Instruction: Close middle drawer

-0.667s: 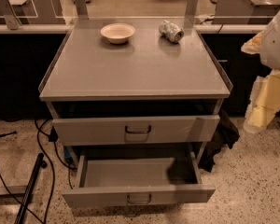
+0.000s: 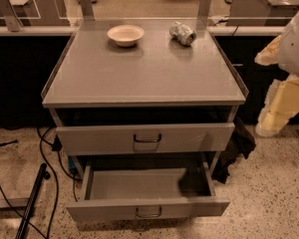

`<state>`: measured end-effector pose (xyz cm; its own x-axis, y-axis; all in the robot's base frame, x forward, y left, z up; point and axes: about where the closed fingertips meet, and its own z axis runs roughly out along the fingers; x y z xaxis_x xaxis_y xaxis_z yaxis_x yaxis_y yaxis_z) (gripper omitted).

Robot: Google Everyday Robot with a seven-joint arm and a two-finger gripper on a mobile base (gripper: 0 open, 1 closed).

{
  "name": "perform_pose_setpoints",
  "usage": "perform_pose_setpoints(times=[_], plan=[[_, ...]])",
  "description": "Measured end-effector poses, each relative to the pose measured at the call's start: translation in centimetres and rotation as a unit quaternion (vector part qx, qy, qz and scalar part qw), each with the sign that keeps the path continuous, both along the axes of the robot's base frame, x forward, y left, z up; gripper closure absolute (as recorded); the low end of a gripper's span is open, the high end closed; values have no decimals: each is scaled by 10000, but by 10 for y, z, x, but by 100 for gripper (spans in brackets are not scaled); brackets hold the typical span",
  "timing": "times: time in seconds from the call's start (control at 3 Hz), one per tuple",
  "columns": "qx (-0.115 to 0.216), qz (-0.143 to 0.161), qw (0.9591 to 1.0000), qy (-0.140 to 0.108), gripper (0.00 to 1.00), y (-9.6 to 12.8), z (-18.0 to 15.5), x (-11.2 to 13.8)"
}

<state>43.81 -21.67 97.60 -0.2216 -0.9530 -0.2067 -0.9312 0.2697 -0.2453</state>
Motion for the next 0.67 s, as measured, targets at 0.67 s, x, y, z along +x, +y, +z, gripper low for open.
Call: perform_pose_setpoints(times=[0.67], plan=[[142,-165,9998,-18,64,-5,-54,-10]])
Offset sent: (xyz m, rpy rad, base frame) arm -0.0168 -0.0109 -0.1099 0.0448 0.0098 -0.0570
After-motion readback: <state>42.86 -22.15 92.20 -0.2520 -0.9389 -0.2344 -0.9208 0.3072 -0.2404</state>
